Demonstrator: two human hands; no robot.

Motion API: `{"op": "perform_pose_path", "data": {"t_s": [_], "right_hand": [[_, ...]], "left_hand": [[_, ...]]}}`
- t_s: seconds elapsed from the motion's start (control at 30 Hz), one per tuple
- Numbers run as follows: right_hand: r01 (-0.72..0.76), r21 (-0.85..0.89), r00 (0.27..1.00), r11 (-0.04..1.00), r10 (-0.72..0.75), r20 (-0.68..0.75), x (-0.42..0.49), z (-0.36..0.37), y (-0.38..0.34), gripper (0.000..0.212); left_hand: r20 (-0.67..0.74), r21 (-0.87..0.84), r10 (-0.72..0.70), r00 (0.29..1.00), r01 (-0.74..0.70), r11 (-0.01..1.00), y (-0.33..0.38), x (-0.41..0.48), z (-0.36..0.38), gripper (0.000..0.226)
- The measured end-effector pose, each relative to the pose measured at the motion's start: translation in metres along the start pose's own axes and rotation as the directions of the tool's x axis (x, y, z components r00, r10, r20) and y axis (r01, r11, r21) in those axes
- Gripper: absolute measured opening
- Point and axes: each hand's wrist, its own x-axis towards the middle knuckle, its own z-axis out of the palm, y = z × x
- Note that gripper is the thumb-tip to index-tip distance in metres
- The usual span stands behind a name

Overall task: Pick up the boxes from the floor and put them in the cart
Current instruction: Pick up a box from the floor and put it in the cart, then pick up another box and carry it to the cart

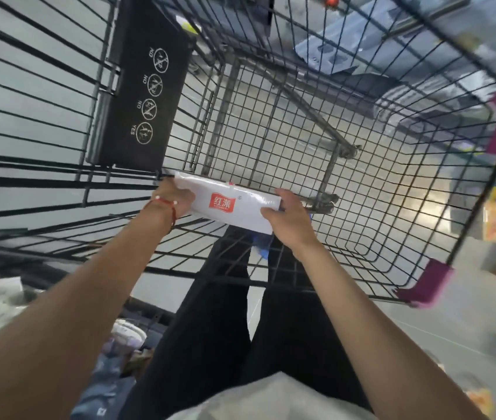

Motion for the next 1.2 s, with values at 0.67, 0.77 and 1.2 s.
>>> {"op": "perform_pose_path", "data": {"t_s": [0.67, 0.77, 1.2], "right_hand": [[0.167, 0.617, 0.95, 0.769, 0.041, -0.308, -0.171, -0.083, 0.026, 0.028], [0.201, 0.712, 0.925, 0.673, 0.11, -0.365, -0.203, -0.071, 0.041, 0.018], [0.458, 0.867, 0.753, 0.196, 0.433, -0.495, -0.318, -0.047, 0.152, 0.019]], "left_hand": [[0.223, -0.168, 0.574, 0.788, -0.549, 0.819, 0.031, -0.2, 0.045, 0.035], [0.321, -0.126, 0.622, 0.714, -0.619, 0.775, 0.026, -0.217, 0.049, 0.034], [0.708, 0.103, 0.579, 0.405, -0.87, 0.483, 0.006, -0.313, 0.149, 0.028]]}}
